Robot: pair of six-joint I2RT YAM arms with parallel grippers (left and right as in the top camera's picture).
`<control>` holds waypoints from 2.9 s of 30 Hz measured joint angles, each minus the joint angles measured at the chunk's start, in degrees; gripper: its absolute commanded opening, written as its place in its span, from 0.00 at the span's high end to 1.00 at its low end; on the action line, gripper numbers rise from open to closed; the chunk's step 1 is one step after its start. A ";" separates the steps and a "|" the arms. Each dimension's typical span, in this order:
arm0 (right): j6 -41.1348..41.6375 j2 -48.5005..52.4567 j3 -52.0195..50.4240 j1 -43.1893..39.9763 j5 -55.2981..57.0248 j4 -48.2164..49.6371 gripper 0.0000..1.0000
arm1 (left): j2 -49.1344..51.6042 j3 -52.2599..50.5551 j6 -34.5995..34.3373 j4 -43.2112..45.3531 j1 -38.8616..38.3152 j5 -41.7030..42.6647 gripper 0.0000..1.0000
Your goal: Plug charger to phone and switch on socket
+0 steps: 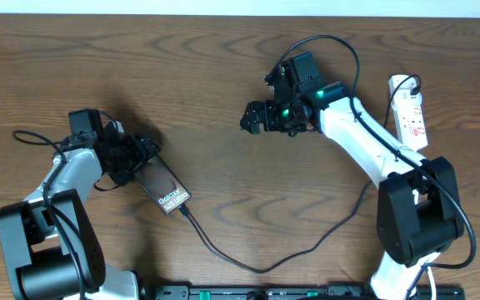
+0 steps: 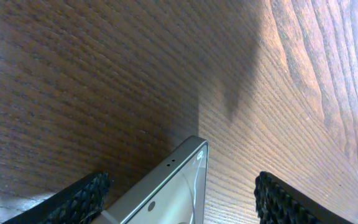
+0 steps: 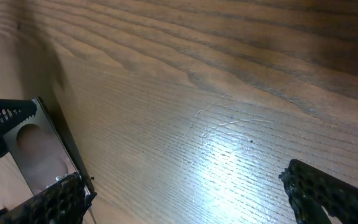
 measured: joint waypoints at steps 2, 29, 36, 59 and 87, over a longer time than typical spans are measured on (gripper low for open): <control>0.00 0.00 0.00 0.00 0.00 0.00 0.01 | 0.00 0.02 -0.28 0.02 0.00 -0.13 0.22; 0.00 0.00 0.00 0.04 0.00 0.00 0.01 | -0.07 0.44 -2.45 -1.25 0.00 -1.60 0.21; 0.00 0.00 0.00 0.04 0.00 0.00 0.01 | -0.07 0.55 -2.45 -1.81 0.00 -1.92 0.21; 0.00 0.00 0.00 0.04 0.00 0.00 0.01 | -0.31 0.76 -2.45 -5.18 0.11 -2.36 0.21; 0.00 0.00 0.00 0.04 0.00 0.00 0.01 | -0.37 0.94 -2.45 -7.91 0.11 -2.40 0.21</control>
